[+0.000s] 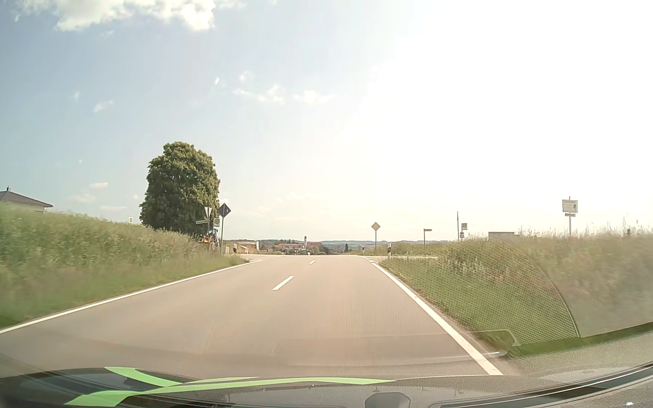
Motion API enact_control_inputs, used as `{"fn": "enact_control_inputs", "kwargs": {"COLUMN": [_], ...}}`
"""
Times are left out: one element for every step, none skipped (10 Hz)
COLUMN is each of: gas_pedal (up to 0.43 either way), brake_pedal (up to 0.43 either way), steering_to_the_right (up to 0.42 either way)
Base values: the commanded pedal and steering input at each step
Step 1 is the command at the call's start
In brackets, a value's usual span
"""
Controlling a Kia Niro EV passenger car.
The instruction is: Follow the waypoints while adhering to traffic rules and regulations
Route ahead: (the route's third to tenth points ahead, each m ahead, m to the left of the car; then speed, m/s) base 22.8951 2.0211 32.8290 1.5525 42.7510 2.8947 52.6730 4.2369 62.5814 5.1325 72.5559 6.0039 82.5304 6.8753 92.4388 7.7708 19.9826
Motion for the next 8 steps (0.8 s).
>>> {"fn": "enact_control_inputs", "kwargs": {"gas_pedal": [0.157,0.157,0.157,0.157,0.157,0.157,0.157,0.157], "brake_pedal": [0.000,0.000,0.000,0.000,0.000,0.000,0.000,0.000], "steering_to_the_right": [-0.014,-0.014,-0.014,-0.014,-0.014,-0.014,-0.011,-0.008]}}
